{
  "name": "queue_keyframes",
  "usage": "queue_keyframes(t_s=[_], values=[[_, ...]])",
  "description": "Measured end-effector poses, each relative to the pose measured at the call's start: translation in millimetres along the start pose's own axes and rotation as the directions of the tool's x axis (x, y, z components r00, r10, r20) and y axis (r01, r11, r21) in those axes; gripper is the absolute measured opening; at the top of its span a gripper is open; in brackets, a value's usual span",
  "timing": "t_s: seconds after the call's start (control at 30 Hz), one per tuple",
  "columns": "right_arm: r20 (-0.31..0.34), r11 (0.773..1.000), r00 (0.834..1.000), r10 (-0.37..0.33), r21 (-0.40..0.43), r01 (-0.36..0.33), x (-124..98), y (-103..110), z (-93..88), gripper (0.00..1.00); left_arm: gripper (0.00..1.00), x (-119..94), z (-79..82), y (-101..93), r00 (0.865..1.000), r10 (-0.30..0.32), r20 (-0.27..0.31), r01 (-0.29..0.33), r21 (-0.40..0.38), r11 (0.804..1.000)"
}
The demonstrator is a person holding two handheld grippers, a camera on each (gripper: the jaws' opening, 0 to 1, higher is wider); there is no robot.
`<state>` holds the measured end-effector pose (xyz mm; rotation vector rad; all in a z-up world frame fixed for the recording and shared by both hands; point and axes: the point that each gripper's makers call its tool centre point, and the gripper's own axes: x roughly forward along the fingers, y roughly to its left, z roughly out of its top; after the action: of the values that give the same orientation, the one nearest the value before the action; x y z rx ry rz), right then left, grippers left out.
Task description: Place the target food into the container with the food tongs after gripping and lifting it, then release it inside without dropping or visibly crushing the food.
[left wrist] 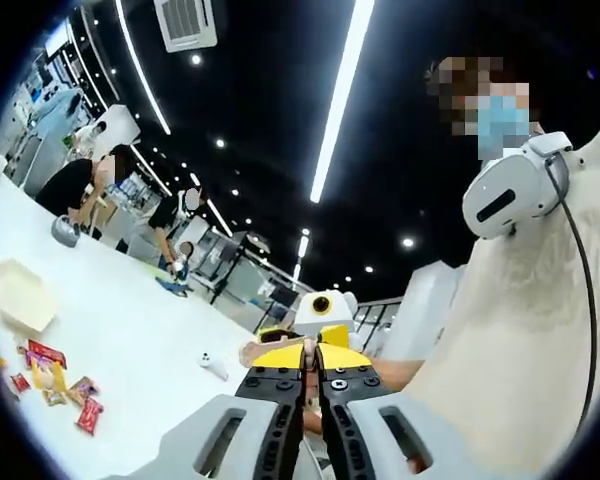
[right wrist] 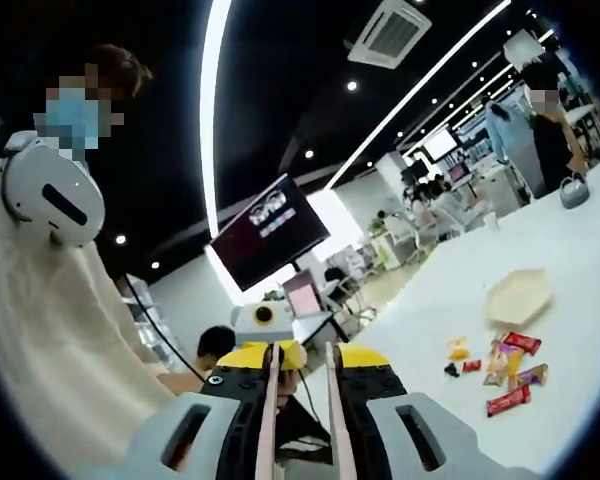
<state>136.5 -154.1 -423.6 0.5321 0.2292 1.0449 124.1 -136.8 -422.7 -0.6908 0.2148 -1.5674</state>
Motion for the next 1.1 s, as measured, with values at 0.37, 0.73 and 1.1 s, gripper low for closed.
queue_keyframes(t_s=[0.37, 0.73, 1.1], values=[[-0.106, 0.991, 0.986, -0.131, -0.052, 0.127, 0, -26, -23.6, 0.23, 0.1, -17, -21.7, 39.4, 0.965, 0.222, -0.14, -0.211, 0.088, 0.973], [-0.175, 0.965, 0.949, -0.261, -0.087, 0.249, -5, -60, -45.3, 0.22, 0.09, -47, -45.9, 80.8, 0.843, 0.473, -0.255, -0.43, 0.208, 0.878], [-0.256, 0.931, 0.895, -0.365, -0.104, 0.35, -16, -100, -63.1, 0.21, 0.12, -67, -55.8, 96.6, 0.765, 0.57, -0.3, -0.512, 0.256, 0.82]])
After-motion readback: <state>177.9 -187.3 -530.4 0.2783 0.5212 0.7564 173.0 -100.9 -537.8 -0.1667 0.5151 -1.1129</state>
